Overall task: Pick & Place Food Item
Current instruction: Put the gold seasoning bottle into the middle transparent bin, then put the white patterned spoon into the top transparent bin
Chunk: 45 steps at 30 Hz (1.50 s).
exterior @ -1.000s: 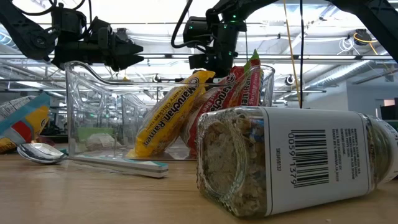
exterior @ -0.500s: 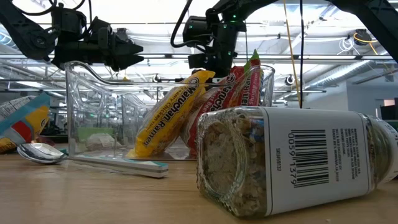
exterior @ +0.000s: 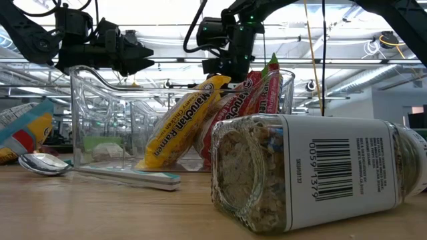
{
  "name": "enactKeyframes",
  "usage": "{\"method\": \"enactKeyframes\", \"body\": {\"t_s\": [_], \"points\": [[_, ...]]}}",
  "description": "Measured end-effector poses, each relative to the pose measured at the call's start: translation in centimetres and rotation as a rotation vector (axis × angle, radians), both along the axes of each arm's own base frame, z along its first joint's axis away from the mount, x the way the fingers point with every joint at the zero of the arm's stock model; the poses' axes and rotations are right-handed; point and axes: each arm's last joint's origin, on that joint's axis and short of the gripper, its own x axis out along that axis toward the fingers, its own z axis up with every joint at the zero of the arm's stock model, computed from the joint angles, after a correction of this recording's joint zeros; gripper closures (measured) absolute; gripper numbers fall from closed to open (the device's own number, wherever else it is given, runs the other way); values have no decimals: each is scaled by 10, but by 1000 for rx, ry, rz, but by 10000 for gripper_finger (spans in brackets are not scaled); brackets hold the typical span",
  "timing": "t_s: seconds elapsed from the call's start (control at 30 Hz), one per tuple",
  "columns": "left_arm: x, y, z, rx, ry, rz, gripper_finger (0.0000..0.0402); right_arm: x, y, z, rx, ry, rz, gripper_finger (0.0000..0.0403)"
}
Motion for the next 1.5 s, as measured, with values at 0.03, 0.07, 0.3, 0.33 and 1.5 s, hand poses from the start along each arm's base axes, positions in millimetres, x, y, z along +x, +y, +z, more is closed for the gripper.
{"method": "enactKeyframes", "body": {"t_s": [0.03, 0.07, 0.3, 0.33, 1.5], "points": [[0, 0, 0, 0, 0, 0, 43, 0, 0, 0, -1, 1, 0, 81], [0, 0, 0, 0, 0, 0, 43, 0, 0, 0, -1, 1, -1, 78], [0, 0, 0, 0, 0, -1, 43, -2, 1, 5, -4, -9, -5, 65], [0, 0, 0, 0, 0, -2, 43, -3, 1, 8, -13, -16, -6, 65], [-1, 2, 4, -146, -81, 91, 43, -53, 24, 48, 24, -627, -316, 69]]}}
